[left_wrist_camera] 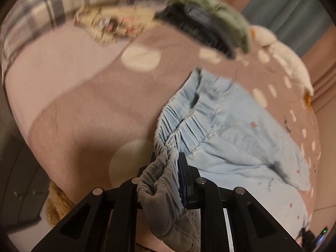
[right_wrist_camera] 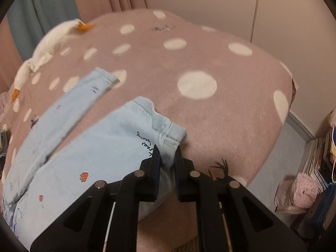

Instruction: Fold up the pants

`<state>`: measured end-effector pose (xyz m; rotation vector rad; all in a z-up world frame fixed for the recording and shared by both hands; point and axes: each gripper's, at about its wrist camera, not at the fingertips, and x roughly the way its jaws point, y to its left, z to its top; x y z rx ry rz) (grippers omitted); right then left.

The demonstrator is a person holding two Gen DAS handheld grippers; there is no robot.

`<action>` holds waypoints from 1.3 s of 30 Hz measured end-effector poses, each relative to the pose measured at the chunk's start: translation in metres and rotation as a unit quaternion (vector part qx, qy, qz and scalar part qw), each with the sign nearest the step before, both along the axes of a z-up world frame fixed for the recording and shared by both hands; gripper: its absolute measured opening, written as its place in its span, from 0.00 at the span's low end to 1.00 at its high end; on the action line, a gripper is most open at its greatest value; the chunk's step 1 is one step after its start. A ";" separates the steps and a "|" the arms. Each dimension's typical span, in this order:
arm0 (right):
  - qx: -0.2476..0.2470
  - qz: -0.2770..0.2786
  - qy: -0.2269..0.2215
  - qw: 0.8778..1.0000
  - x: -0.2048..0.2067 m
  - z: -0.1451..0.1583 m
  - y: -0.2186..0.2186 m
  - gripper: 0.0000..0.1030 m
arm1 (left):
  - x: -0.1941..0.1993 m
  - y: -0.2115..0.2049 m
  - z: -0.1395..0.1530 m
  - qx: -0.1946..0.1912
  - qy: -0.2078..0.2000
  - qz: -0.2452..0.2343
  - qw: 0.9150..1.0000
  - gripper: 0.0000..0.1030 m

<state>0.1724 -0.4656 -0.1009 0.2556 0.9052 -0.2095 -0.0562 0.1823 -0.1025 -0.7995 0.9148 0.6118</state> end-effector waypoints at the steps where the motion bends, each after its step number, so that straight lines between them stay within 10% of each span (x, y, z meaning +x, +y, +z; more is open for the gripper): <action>1: 0.005 -0.004 0.014 1.000 0.004 -0.009 -0.002 0.11 | -0.001 0.002 -0.009 -0.015 0.003 0.006 1.000 0.20; 22: -0.017 -0.012 0.018 1.000 0.002 -0.023 -0.003 0.12 | 0.000 -0.005 -0.008 0.009 0.019 -0.007 1.000 0.23; 27: -0.030 -0.004 0.019 0.999 0.003 -0.021 -0.002 0.17 | -0.003 -0.016 0.018 0.075 0.047 -0.009 0.996 0.61; 33: -0.056 0.006 0.005 0.998 -0.008 0.005 0.010 0.56 | 0.002 -0.033 0.066 0.079 -0.047 -0.036 0.995 0.88; 39: -0.020 0.093 -0.059 0.994 -0.001 0.064 0.065 0.82 | 0.044 -0.065 0.067 0.042 -0.091 -0.107 0.989 0.92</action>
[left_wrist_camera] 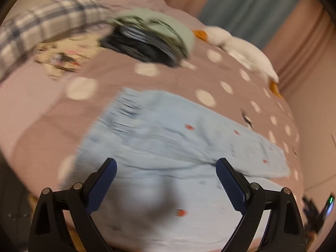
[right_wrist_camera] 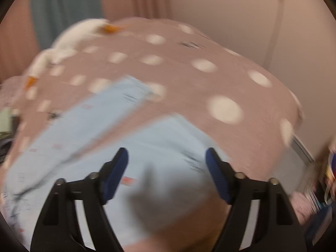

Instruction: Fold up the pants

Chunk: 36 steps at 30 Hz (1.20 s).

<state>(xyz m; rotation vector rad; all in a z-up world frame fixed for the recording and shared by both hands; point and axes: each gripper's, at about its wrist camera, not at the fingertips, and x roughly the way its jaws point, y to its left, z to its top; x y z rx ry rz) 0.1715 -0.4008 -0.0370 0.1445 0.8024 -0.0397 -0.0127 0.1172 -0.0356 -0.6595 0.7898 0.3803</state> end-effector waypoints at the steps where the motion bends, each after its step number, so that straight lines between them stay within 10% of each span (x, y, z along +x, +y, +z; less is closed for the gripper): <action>1: 0.008 0.018 -0.004 1.000 0.004 0.005 0.010 0.84 | 0.007 -0.005 -0.003 -0.004 0.002 -0.007 1.000 0.92; 11: 0.110 0.168 0.081 0.976 0.118 -0.001 0.170 0.83 | 0.028 -0.035 -0.035 -0.003 0.049 -0.024 0.999 0.92; 22: 0.042 0.041 0.203 0.977 0.225 -0.086 0.230 0.78 | 0.010 -0.027 -0.060 -0.019 0.073 0.003 0.997 0.92; 24: 0.029 0.037 0.180 0.983 0.225 -0.089 0.227 0.61 | 0.010 -0.030 -0.060 -0.013 0.075 -0.003 0.997 0.92; 26: -0.006 0.019 0.164 0.986 0.222 -0.084 0.222 0.20 | 0.009 -0.031 -0.058 -0.017 0.071 -0.009 0.997 0.92; 28: 0.031 0.025 0.169 0.985 0.221 -0.082 0.207 0.08 | 0.008 -0.029 -0.055 -0.028 0.063 -0.006 0.998 0.92; 36: 0.161 0.139 0.013 0.977 0.076 0.012 0.130 0.06 | 0.013 -0.029 -0.005 0.016 0.008 0.017 1.000 0.92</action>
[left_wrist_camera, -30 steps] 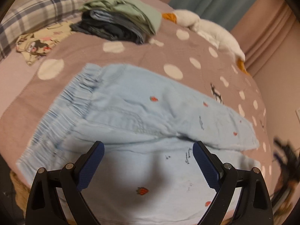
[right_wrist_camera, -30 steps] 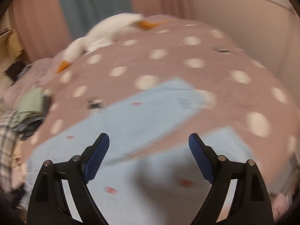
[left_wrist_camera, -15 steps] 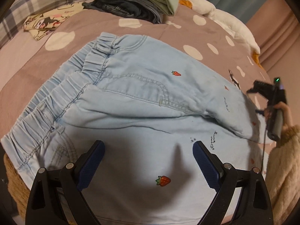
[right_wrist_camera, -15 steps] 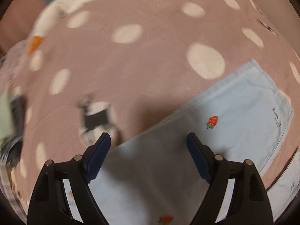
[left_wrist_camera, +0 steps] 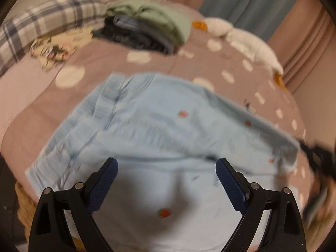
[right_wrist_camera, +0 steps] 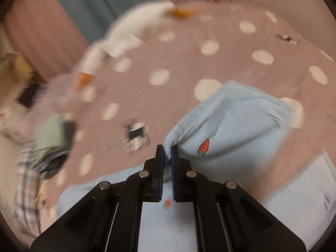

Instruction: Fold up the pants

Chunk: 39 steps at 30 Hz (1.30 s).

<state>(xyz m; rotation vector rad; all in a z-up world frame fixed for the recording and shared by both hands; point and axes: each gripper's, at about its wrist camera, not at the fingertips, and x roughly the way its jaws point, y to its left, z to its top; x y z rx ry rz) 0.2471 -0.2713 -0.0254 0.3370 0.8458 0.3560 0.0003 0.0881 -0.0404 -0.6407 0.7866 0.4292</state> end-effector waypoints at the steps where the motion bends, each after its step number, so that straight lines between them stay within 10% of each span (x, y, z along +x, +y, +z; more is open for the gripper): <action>1: 0.001 0.002 -0.011 1.000 -0.022 0.002 -0.009 0.06 | 0.004 0.001 0.004 -0.005 -0.011 -0.004 1.000 0.92; 7: -0.037 -0.013 0.009 0.999 -0.085 -0.037 -0.037 0.06 | 0.061 0.014 -0.004 -0.075 -0.029 -0.024 0.996 0.91; 15: -0.030 -0.007 0.060 0.998 -0.095 -0.080 -0.045 0.06 | 0.120 0.014 -0.036 -0.044 0.033 -0.025 0.998 0.09; 23: -0.067 0.000 0.037 0.997 -0.113 -0.055 -0.059 0.06 | 0.009 -0.025 -0.001 -0.059 -0.020 -0.043 0.997 0.07; 32: -0.111 -0.014 0.092 0.990 -0.116 -0.094 -0.068 0.07 | -0.039 -0.040 -0.056 -0.123 0.040 -0.050 0.990 0.08; 39: -0.115 -0.011 0.089 0.989 -0.116 -0.092 -0.068 0.08 | -0.055 0.004 -0.040 -0.095 0.018 0.033 0.995 0.35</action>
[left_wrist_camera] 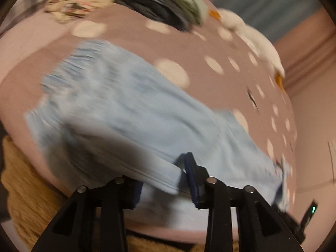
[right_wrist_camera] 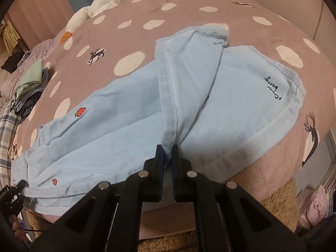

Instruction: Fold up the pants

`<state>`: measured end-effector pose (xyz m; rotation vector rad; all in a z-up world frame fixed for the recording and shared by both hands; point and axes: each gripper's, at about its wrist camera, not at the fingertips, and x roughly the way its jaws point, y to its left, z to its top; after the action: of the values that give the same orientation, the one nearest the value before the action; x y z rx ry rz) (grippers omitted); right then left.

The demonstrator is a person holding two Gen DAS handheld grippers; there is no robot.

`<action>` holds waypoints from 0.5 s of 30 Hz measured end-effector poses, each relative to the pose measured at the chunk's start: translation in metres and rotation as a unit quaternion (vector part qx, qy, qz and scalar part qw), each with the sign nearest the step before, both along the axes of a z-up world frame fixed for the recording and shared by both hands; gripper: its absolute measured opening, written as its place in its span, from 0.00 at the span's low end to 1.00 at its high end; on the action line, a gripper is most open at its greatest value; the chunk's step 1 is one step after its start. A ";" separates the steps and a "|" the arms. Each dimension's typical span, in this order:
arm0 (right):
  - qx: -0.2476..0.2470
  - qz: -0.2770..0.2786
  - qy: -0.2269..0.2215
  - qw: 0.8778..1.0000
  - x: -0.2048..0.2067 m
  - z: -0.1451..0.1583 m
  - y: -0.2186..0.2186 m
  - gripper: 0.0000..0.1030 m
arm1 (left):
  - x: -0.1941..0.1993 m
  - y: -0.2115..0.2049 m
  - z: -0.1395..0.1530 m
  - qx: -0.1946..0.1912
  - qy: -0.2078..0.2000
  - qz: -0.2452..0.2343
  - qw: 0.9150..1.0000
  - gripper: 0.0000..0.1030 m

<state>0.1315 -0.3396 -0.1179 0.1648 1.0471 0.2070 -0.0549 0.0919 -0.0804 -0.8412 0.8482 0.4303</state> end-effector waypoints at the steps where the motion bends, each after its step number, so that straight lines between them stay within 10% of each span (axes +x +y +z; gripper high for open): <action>1: -0.004 0.001 0.002 1.000 0.000 -0.001 0.001 0.08 | -0.002 0.009 -0.002 -0.004 -0.001 0.012 1.000 0.36; 5: -0.048 0.010 -0.005 0.999 0.000 0.005 0.010 0.18 | -0.006 0.035 -0.015 -0.009 0.003 0.041 0.999 0.36; 8: -0.105 0.010 -0.052 0.993 0.001 0.023 0.017 0.54 | -0.008 0.036 -0.019 -0.017 -0.004 0.041 0.999 0.36; 15: -0.144 0.019 -0.055 0.988 0.066 0.023 0.035 0.52 | -0.003 0.034 -0.016 0.004 0.009 0.026 1.000 0.28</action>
<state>0.1976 -0.3046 -0.0945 -0.1267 0.9594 0.0955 -0.0577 0.1259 -0.0963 -0.8554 0.8429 0.4877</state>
